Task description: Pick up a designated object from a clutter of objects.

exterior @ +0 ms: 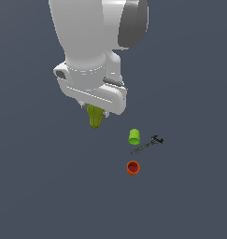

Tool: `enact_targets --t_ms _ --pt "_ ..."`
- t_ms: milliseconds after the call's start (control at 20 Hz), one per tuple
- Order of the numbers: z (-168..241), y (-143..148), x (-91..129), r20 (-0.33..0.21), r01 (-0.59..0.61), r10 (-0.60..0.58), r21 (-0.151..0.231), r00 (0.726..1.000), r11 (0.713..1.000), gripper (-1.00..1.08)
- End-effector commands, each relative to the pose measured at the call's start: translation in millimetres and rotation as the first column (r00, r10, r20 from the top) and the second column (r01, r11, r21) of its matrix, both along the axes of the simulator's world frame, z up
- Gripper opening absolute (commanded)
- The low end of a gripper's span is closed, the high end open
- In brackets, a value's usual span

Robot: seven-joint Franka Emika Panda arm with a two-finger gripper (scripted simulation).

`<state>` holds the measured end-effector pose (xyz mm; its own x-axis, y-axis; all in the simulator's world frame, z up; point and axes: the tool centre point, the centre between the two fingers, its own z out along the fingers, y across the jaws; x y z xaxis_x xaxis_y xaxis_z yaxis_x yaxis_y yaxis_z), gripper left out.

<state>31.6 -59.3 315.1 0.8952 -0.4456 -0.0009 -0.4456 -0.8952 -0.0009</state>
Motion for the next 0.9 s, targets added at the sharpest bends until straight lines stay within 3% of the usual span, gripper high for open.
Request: enact_targets --t_ms 0,400,850 --pt "20.3 -7.6 -0.7 0.0 -0.001 0.001 0.0 1.0 1.0 -1.0" --pt "56.3 -22.0 -0.2 0.0 -0.001 0.001 -0.001 1.0 1.0 -1.0" --pt "58.7 -23.2 1.1 0.0 -0.001 0.001 -0.001 1.0 1.0 -1.0"
